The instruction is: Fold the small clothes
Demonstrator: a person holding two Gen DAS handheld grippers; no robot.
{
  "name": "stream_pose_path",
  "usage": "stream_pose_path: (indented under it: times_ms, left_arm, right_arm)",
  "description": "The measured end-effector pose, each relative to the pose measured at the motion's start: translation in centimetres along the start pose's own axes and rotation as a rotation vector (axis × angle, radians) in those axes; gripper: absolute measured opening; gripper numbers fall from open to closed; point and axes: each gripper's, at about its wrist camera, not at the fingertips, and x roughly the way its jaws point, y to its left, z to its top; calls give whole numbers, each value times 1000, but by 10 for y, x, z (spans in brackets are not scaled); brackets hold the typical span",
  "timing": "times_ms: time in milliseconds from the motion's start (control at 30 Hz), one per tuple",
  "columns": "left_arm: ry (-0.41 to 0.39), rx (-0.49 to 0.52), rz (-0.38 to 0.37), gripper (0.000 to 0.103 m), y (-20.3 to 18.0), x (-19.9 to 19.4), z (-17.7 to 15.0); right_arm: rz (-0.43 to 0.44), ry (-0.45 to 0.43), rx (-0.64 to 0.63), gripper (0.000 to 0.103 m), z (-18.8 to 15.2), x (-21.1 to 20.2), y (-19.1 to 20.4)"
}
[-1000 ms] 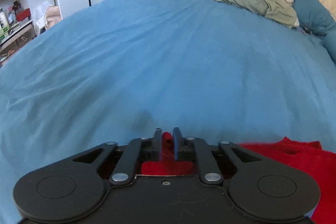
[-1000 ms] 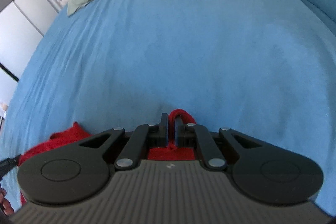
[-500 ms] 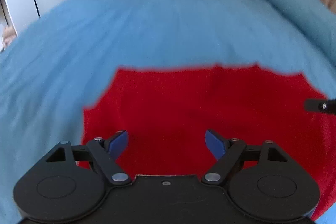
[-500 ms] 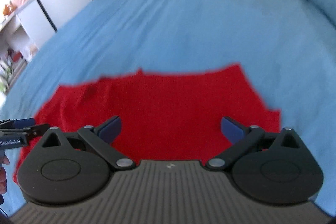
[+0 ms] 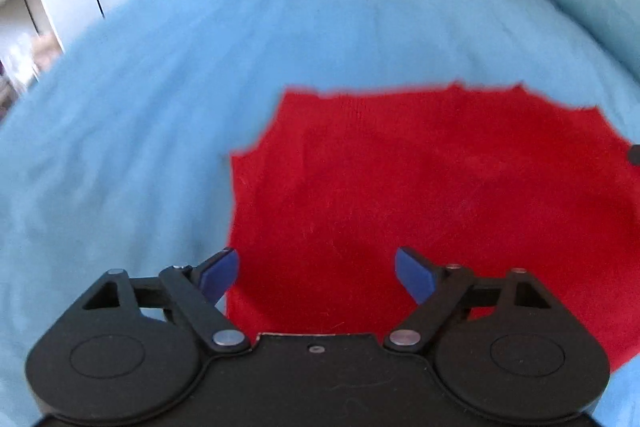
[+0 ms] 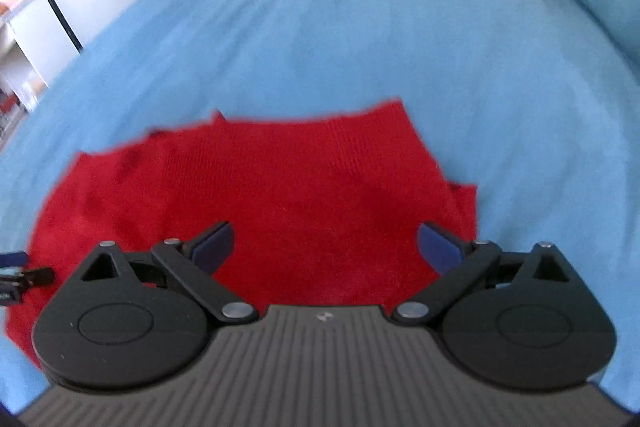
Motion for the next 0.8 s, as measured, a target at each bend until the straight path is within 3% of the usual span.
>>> stream_pose_path:
  times_ms: [100,233,433,567,800]
  left_arm:
    - [-64,20,-22,92,-14,-46,2]
    - [-75,46,-58,103,-48,-88,-7]
    - [13,51,-161,103,-99,-72,-25]
    - [24,91,-173,103,-124,-56,-30]
    - [9,88,-170,103,-132,-40,-25]
  right_arm:
    - [-3,37,-2,103,-3,-44,5]
    - [-118,73,11,103,-31,-93,7]
    - [-159,124,236,103,-102,-104,-13]
    - [-108,55,340,103,-130,-92,-20]
    - [-9,-112,569,101,-149,-62,-49]
